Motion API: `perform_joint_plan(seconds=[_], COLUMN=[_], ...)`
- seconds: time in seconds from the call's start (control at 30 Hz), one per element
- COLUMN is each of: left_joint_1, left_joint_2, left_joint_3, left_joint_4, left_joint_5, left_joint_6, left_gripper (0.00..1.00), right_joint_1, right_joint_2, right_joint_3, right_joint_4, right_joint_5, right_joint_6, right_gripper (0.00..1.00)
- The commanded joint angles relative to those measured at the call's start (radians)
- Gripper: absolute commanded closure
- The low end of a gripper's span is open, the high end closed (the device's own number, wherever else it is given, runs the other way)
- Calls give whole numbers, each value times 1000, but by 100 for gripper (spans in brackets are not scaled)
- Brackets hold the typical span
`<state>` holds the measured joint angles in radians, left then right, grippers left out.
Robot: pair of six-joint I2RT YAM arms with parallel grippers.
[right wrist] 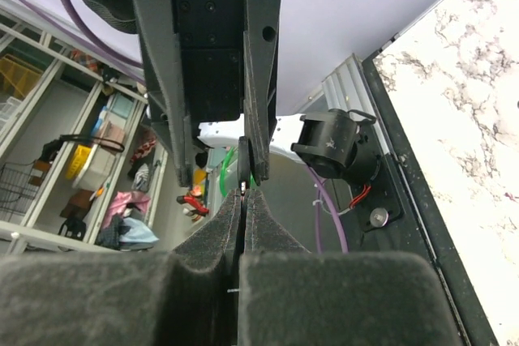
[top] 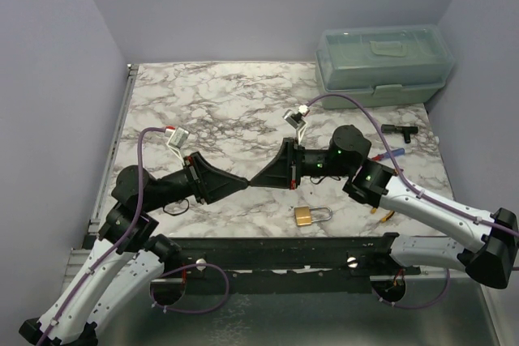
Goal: Unlock with the key
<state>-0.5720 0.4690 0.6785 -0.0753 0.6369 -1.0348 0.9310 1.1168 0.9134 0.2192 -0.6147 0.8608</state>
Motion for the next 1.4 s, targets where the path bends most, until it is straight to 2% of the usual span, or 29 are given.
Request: perform_joint_plan(seconds=[0.0, 0.2, 0.43, 0.6, 0.93, 1.1, 1.23, 1.3, 1.37], left_joint_1=[-5, -6, -5, -4, -5, -5, -5, -5, -5], left_joint_2=[0, -6, -10, 2, -2, -5, -5, -5, -4], left_joint_3=[0, 2, -10, -3, 12, 14, 14, 11, 10], left_joint_4=[28, 27, 24, 14, 7, -11, -11, -11, -10], left_joint_5=[42, 44, 43, 45, 52, 48, 42, 37, 35], left_joint_6=[5, 5, -3, -5, 2, 10, 9, 6, 3], left_gripper=[62, 68, 69, 80, 67, 66, 73, 83, 100], right_joint_1=[5, 5, 5, 5, 4, 3, 3, 3, 3], right_joint_2=[25, 38, 45, 37, 7, 9, 24, 33, 39], right_joint_3=[26, 23, 22, 21, 23, 39, 41, 43, 46], right_joint_4=[33, 46, 60, 50, 26, 7, 13, 10, 6], right_joint_5=[-44, -54, -59, -45, -12, -4, -13, -20, -21], right_joint_6=[7, 15, 21, 14, -7, -24, -23, -22, -19], right_gripper=[100, 100, 100, 100, 100, 100, 100, 100, 100])
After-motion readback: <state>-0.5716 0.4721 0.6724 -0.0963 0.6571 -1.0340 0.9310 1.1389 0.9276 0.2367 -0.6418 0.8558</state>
